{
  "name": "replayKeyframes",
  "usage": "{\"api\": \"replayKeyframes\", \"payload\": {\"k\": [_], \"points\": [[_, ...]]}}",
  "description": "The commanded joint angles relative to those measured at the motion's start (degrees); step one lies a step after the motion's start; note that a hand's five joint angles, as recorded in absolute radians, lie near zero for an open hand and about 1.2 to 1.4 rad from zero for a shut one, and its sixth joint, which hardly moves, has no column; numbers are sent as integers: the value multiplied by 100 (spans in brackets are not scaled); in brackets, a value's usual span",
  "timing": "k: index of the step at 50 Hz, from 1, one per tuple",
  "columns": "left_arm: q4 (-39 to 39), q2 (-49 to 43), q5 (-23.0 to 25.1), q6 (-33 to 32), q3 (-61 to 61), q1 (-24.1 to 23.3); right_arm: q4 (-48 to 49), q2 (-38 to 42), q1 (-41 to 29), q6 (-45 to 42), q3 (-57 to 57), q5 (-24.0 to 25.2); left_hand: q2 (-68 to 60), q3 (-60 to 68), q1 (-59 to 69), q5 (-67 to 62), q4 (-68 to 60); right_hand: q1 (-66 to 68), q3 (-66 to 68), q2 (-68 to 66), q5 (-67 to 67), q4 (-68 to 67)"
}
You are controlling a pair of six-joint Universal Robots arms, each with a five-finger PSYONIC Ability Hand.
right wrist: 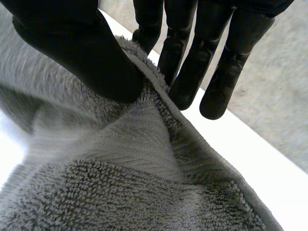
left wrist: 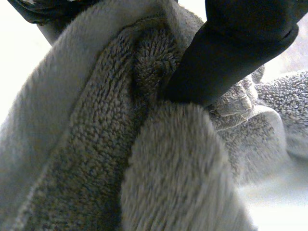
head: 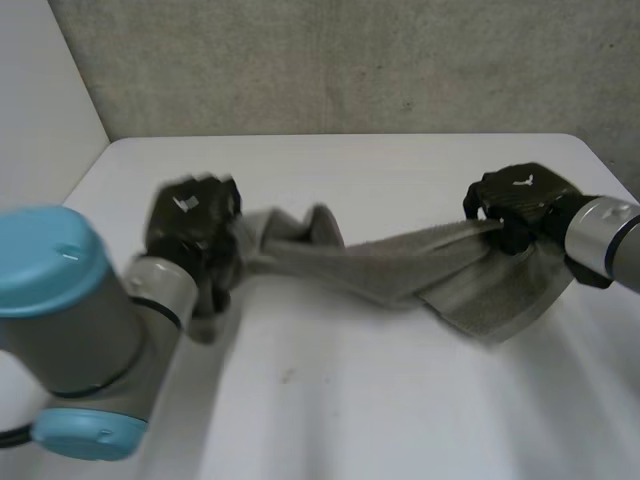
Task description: Fold the towel.
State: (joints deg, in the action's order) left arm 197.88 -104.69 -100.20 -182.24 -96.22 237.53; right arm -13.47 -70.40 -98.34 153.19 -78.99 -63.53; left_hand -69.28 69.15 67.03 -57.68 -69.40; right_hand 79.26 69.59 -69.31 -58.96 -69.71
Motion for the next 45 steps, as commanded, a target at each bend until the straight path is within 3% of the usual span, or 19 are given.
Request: {"api": "replayKeyframes", "payload": {"k": [1,4,9,15,20,22,23,25,26,27,28,30,31,33,35,40,45], "points": [[-249,1248,263,179,-11,530,-1005,-342,122,-824,349,-37,-1072,1085,1297,-1232,-1060,74,1041,-1069,-1104,-1029],[-652,1355,579,433,-29,855,-1342,-334,122,-1125,367,-63,-1072,1085,1297,-1232,-1060,74,1041,-1069,-1104,-1029],[-1434,1233,1106,829,-2,1190,-2246,-228,78,-2415,323,-422,-1072,1085,1297,-1232,-1060,74,1041,-1069,-1104,-1029],[-2305,84,1906,927,426,1314,-1922,176,-36,-2347,613,-722,-1072,1085,1297,-1232,-1060,74,1041,-1069,-1104,-1029],[-2403,-620,1978,927,1313,1296,-982,580,-326,-1960,921,-810,-1072,1085,1297,-1232,-1060,74,1041,-1069,-1104,-1029],[-2394,-805,1986,936,1769,1305,-20,817,-527,-1470,1340,-1002,-1072,1085,1297,-1232,-1060,74,1041,-1069,-1104,-1029],[-2351,-964,1978,953,2313,1305,-15,818,-528,-1468,1342,-1004,-1072,1085,1297,-1232,-1060,74,1041,-1069,-1104,-1029],[-2289,-1078,1978,971,2858,1296,1148,870,-660,-934,1701,-1362,-1072,1085,1297,-1232,-1060,74,1041,-1069,-1104,-1029],[-2193,-1175,1978,971,3429,1279,1154,870,-660,-932,1703,-1364,-1072,1085,1297,-1232,-1060,74,1041,-1069,-1104,-1029],[-2192,-1176,1978,971,3434,1279,1772,818,-695,-705,1807,-1512,-1072,1085,1297,-1232,-1060,74,1041,-1069,-1104,-1029],[-2053,-1246,1978,997,3948,1296,1778,818,-695,-703,1808,-1513,-1072,1085,1297,-1232,-1060,74,1041,-1069,-1104,-1029],[-1877,-1264,1969,1006,4379,1296,3072,538,-687,-327,1774,-1671,-1072,1085,1297,-1232,-1060,74,1041,-1069,-1104,-1029],[-1632,-1264,1969,1006,4653,1305,3079,537,-687,-325,1773,-1672,-1072,1085,1297,-1232,-1060,74,1041,-1069,-1104,-1029],[-1377,-1229,1969,1015,4734,1349,3902,178,-678,-28,1537,-1681,-1072,1085,1297,-1232,-1060,74,1041,-1069,-1104,-1029],[-1129,-1176,1960,1024,4682,1358,3940,63,-678,43,1362,-1646,-1072,1085,1297,-1232,-1060,74,1041,-1069,-1104,-1029],[-970,-1088,1987,1068,3988,1454,3424,9,-686,53,852,-1295,-1072,1085,1297,-1232,-1060,74,1041,-1069,-1104,-1029],[-708,-1123,2048,971,2199,1507,2516,203,-695,26,305,-942,-1072,1085,1297,-1232,-1060,74,1041,-1069,-1104,-1029]]}}
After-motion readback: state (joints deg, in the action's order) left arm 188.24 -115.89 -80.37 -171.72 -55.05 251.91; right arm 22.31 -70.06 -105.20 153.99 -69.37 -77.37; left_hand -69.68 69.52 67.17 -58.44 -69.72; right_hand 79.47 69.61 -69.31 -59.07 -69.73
